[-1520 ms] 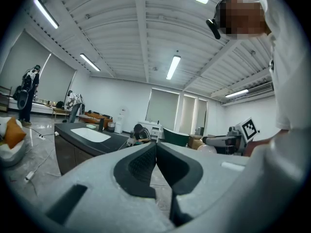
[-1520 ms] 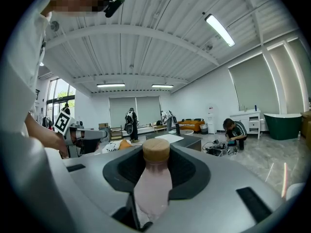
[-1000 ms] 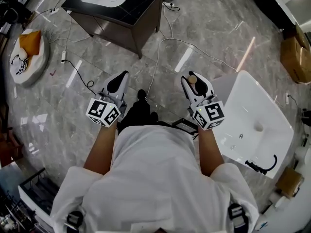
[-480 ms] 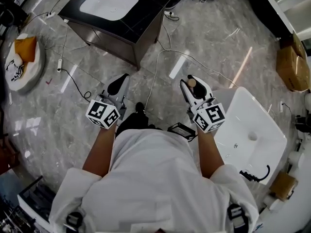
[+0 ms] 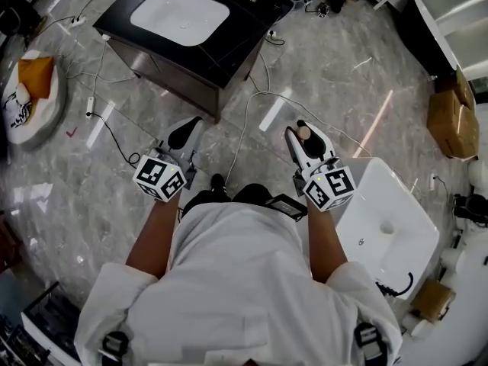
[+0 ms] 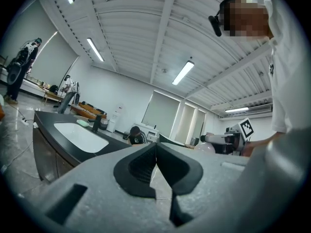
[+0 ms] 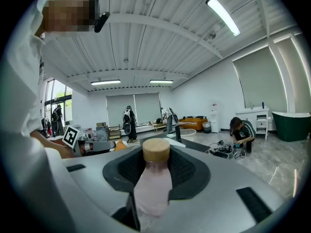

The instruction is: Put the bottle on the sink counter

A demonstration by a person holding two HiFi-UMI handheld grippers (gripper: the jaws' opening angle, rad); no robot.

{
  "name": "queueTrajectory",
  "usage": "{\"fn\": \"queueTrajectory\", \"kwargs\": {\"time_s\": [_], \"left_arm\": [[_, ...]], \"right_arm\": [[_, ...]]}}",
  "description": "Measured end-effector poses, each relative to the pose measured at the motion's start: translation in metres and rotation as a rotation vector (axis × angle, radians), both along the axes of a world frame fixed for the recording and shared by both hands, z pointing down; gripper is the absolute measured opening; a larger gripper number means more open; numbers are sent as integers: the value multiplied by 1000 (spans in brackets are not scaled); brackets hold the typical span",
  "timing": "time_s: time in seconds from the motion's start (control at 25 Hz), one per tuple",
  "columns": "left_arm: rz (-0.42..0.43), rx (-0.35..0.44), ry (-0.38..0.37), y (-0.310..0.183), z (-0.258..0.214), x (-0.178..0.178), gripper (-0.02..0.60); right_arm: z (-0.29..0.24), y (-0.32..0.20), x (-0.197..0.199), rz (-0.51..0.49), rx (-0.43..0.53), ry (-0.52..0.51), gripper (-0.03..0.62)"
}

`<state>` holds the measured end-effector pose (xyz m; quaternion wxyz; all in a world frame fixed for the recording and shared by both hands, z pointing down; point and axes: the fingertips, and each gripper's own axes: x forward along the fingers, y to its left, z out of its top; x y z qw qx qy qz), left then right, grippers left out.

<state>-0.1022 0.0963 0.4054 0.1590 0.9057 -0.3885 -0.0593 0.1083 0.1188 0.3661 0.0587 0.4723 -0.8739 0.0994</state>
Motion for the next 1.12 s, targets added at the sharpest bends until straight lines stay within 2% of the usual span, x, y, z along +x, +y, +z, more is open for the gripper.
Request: {"fn": "queueTrajectory", "kwargs": {"time_s": [0.52,1.12], "left_arm": [[-30,-42,4,-48,13,-21,15],[-77,-43,-38,-180,4,-19,15]], "right_arm": [[8,-63,-23,-39,-27,-23,135],[9,-211,-20,-90,-15,-44,135]]}}
